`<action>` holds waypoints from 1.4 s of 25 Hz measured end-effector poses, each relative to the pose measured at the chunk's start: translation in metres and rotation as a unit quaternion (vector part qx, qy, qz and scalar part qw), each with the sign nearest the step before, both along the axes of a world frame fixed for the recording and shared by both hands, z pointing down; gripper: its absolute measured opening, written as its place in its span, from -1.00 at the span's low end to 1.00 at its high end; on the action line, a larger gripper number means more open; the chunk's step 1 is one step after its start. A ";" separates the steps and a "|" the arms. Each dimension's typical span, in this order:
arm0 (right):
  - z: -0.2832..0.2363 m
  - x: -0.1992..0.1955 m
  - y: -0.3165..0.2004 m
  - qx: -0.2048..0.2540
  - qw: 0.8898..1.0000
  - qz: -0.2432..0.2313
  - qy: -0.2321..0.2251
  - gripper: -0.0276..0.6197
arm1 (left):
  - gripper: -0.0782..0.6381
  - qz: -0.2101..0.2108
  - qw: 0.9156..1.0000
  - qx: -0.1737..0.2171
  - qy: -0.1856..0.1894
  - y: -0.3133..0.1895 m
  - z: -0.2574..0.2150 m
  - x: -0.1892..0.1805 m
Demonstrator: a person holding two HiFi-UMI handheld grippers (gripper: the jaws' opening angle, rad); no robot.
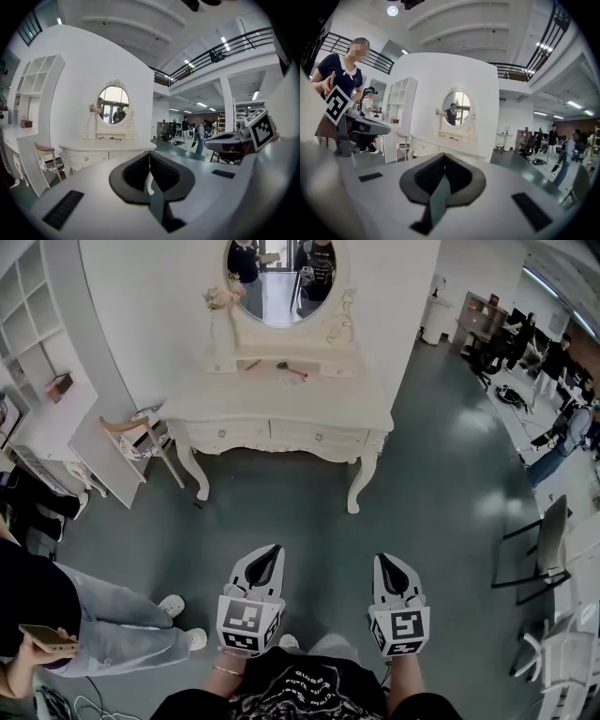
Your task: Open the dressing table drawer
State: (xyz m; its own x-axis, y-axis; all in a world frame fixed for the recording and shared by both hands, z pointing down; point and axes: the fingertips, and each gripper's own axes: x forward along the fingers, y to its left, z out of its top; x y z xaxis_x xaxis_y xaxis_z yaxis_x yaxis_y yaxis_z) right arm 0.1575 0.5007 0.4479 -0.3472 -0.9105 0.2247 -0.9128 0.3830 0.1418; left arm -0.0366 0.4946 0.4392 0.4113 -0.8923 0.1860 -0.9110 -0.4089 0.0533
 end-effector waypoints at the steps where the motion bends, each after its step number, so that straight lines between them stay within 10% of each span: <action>1: 0.000 -0.003 -0.002 -0.001 1.000 -0.002 0.001 -0.88 | -0.73 0.001 1.000 0.003 0.001 -0.002 -0.002 -0.002; 35: 0.028 0.025 -0.247 -0.048 0.996 -0.073 -0.001 -0.88 | -0.74 -0.041 0.998 -0.041 0.030 -0.206 0.014 0.041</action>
